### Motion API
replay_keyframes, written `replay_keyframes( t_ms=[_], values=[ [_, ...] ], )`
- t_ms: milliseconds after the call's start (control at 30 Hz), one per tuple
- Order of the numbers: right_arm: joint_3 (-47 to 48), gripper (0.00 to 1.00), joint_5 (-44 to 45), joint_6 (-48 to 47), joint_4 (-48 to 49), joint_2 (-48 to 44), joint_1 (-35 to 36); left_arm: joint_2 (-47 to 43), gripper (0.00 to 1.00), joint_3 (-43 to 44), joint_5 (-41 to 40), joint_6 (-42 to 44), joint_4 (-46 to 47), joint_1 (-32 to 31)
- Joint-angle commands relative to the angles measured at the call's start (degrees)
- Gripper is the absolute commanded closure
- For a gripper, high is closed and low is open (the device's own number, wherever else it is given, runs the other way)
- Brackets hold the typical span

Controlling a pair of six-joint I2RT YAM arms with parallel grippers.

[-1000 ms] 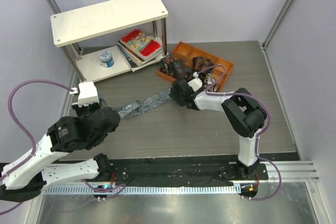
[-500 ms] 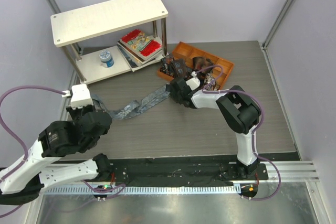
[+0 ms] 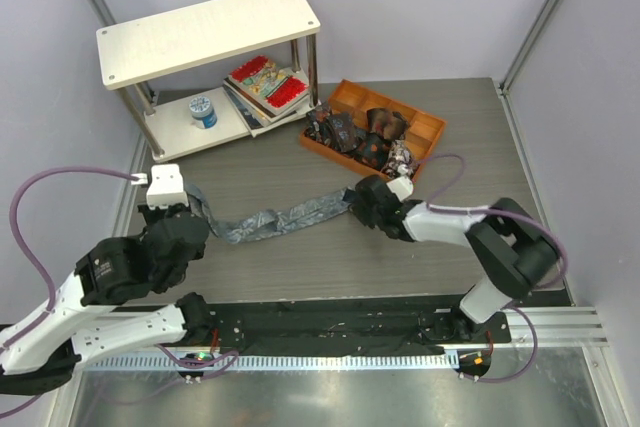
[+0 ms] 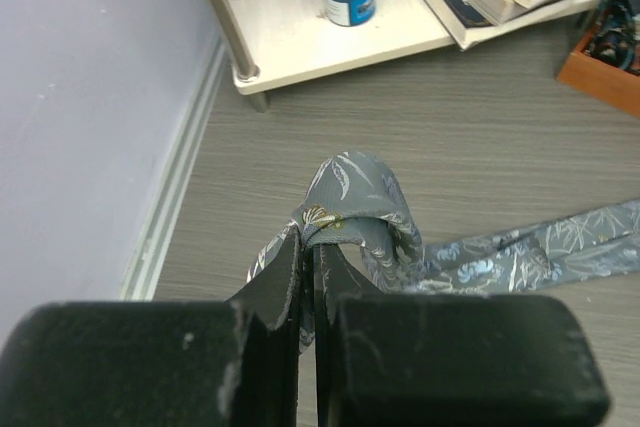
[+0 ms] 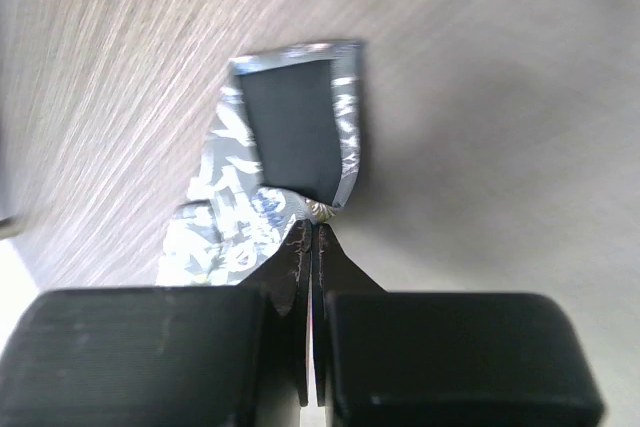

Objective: Roll the ties
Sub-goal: Flatten out the tie at the center of the board.

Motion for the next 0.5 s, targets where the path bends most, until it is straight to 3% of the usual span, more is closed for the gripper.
replay_keyframes(
  t_ms=[0, 333, 467],
  values=[
    [-6.9, 0.99, 3.9, 4.0, -2.7, -13.5, 0.2, -2.0, 0.99, -2.2, 4.9, 3.9, 6.9, 0.2],
    [-21.2, 0.99, 8.0, 8.8, -11.4, -43.9, -4.2, -1.0, 1.0, -5.8, 15.7, 4.4, 14.5, 0.3],
    [-22.6, 0.99, 10.1, 9.2, -18.0, -53.5, -6.7, 3.8, 1.0, -6.1, 16.3, -1.2, 16.1, 0.2]
  ],
)
